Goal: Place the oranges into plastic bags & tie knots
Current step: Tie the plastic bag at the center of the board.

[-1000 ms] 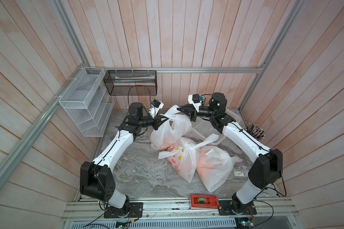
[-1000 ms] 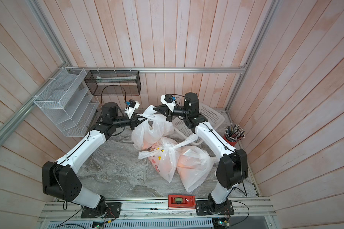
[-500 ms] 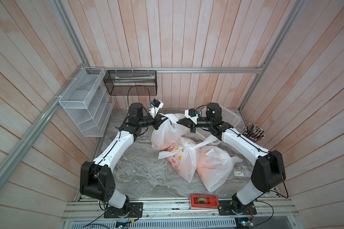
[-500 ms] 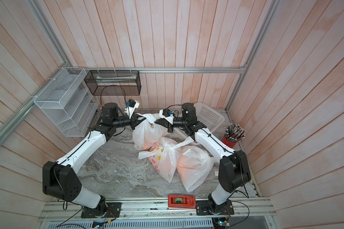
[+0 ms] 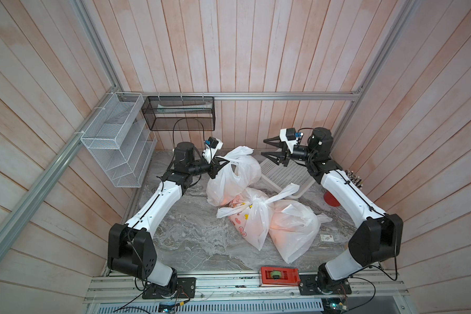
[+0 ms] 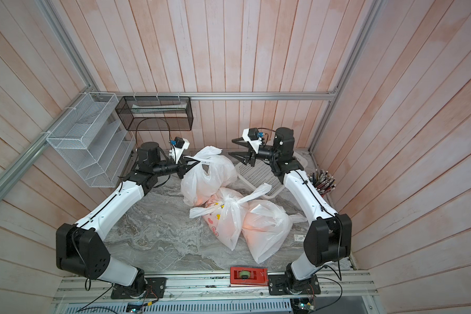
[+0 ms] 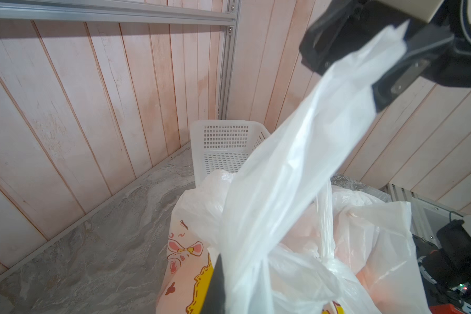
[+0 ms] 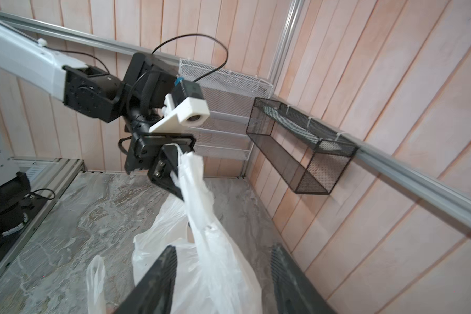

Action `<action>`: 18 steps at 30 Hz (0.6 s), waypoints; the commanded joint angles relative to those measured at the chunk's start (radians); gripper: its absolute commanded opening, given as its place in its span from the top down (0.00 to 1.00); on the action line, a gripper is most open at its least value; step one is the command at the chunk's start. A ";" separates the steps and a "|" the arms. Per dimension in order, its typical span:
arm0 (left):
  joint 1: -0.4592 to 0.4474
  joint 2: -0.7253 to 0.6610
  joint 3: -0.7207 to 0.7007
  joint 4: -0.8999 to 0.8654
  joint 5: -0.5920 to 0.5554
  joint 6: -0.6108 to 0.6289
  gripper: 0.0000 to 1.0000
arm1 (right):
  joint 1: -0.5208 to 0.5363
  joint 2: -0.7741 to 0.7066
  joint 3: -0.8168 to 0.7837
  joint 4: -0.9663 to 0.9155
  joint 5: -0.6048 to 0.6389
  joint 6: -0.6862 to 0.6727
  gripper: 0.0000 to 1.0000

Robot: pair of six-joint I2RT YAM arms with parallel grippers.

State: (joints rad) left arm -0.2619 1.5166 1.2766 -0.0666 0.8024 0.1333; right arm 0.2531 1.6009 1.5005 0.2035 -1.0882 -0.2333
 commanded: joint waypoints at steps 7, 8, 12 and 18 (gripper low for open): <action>0.002 -0.028 -0.015 0.019 -0.006 0.023 1.00 | 0.050 0.298 0.423 -0.162 0.057 0.080 0.33; 0.002 -0.027 -0.014 0.018 -0.007 0.023 1.00 | 0.068 0.317 0.451 -0.206 0.046 0.042 0.30; 0.001 -0.026 -0.013 0.013 -0.011 0.029 1.00 | 0.116 0.337 0.476 -0.338 -0.011 -0.079 0.20; 0.001 -0.027 -0.005 -0.001 -0.016 0.052 1.00 | 0.157 0.277 0.347 -0.384 -0.053 -0.169 0.11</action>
State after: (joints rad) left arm -0.2619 1.5162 1.2766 -0.0669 0.7982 0.1581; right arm 0.4057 1.9285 1.8931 -0.1211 -1.0954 -0.3321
